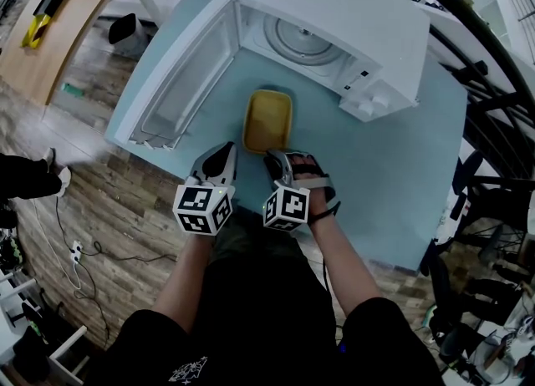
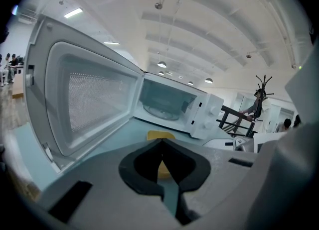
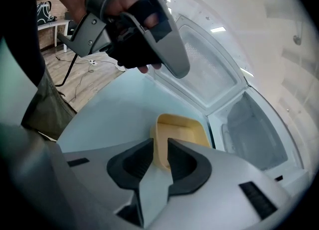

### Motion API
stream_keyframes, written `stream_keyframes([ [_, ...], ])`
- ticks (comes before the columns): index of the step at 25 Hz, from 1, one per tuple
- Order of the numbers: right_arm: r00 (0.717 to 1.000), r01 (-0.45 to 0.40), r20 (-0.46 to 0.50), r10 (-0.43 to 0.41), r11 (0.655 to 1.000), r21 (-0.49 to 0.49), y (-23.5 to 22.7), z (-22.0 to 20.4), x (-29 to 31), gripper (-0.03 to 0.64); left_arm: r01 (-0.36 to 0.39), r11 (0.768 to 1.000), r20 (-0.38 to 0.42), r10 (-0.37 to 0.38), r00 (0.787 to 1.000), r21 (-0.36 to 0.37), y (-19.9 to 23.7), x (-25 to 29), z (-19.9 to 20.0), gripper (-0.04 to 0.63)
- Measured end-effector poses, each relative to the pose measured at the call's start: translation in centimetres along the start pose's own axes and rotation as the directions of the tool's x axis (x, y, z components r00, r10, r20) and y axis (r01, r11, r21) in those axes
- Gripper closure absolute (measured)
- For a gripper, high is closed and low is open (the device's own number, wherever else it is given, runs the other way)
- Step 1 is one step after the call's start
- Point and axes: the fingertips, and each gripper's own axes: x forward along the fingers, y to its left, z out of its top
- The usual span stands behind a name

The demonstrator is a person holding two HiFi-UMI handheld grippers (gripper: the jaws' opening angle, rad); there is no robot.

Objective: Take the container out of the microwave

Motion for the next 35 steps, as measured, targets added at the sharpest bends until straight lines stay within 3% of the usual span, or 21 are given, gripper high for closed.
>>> stream_keyframes([
  [8,0.998,0.003,0.07,-0.012,0.992,0.129,-1.2,0.5,-2.2,0.531,-0.013,1.0,0.005,0.013,1.0,0.023,-0.5,-0.9,0.9,0.588],
  [12,0.995,0.014,0.092,-0.034,0.978,0.206,-2.1,0.8,-3.5,0.561,-0.017,0.999,0.006,0.017,1.0,0.042,-1.0,-1.4,1.6,0.588],
  [20,0.984,0.028,0.15,-0.097,0.912,0.409,-4.9,1.7,-6.4,0.609,-0.001,0.996,0.027,-0.001,1.0,0.087,-2.5,-2.3,4.1,0.588],
  [30,0.965,0.02,0.19,-0.182,0.772,0.636,-8.2,1.9,-10.0,0.611,0.081,0.985,0.043,-0.088,0.995,0.152,-4.7,-2.6,6.8,0.588],
  [35,0.938,0.038,0.2,-0.282,0.657,0.753,-10.8,1.8,-12.6,0.611,0.117,0.978,0.066,-0.13,0.989,0.172,-4.8,-3.1,8.9,0.588],
])
